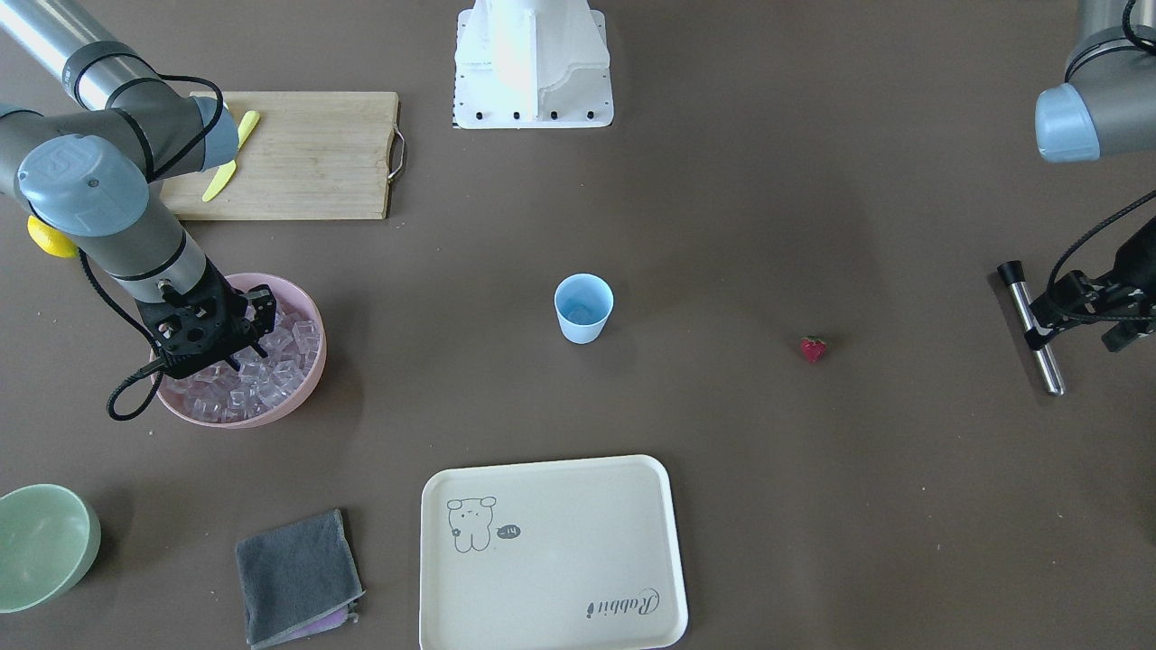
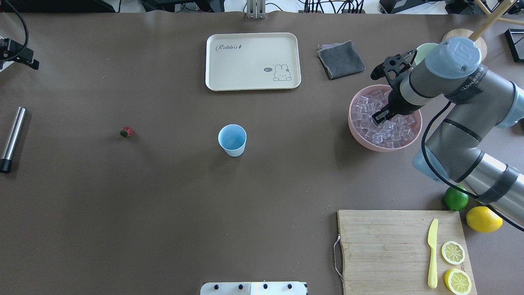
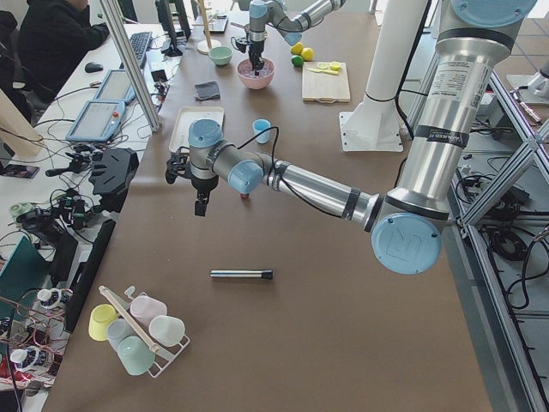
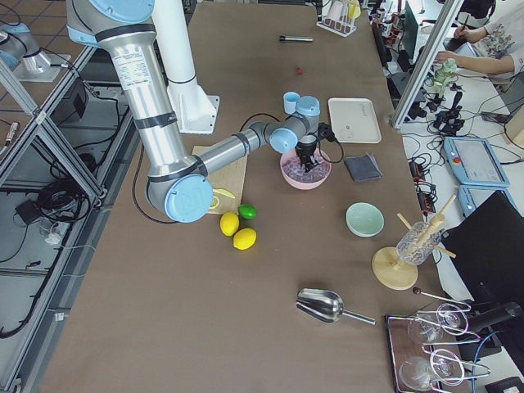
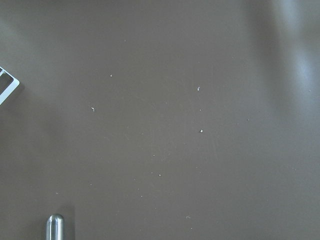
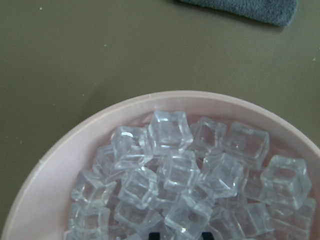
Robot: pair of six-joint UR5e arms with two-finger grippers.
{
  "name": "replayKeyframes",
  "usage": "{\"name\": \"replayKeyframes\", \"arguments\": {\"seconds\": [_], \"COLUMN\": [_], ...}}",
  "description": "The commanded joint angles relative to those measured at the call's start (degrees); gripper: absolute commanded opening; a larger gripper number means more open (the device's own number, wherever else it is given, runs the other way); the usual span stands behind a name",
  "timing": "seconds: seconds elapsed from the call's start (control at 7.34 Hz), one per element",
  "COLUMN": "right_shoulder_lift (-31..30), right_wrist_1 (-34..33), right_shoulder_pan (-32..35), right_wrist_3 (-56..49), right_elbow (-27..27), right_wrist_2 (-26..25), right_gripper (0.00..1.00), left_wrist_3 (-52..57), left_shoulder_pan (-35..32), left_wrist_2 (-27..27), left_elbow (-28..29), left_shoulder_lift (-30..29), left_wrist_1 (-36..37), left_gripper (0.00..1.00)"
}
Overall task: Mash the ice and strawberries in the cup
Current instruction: 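Lower the right gripper into the bowl and grasp another ice cube, then carry the ice cube with the right gripper over the light-blue cup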
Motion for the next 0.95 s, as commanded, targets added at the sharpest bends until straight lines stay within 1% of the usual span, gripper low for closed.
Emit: {"name": "replayKeyframes", "arguments": {"seconds": [0.0,0.14,0.27,0.41,0.54,0.68,0.82], "right_shoulder_lift": [0.61,0.87,1.75,5.24,12.06,17.87,23.41], "right_wrist_1": [-8.96,-9.51,-9.86,-11.69,-17.89,-22.30,-22.43], "right_shoulder_pan": [-0.06,-0.15,-0.24,-0.33,-0.41,-1.20,-3.64], "right_wrist_3": [0.01,0.01,0.09,2.79,6.99,10.78,17.17], "right_elbow": [5.49,6.03,6.04,5.87,5.78,4.65,1.59], "right_wrist_2": [-0.17,0.01,0.01,0.18,1.40,1.41,0.80], "right_gripper": [0.16,0.11,0.02,0.00,0.00,0.00,0.00], "left_wrist_3": [0.06,-0.03,-0.03,-0.03,-0.20,-1.42,-1.44], "left_shoulder_pan": [0.00,0.18,0.18,0.27,0.27,0.35,0.62], "left_wrist_2": [0.00,0.00,0.00,0.00,0.00,0.00,0.00], "left_elbow": [0.35,0.96,2.01,2.63,2.64,2.37,2.37], "left_shoulder_lift": [0.35,0.35,0.35,0.35,0.35,0.26,0.26], "left_wrist_1": [-0.43,-1.22,-2.53,-3.67,-3.77,-3.86,-3.86], "left_gripper": [0.98,0.98,0.98,0.98,0.98,0.98,0.98]}}
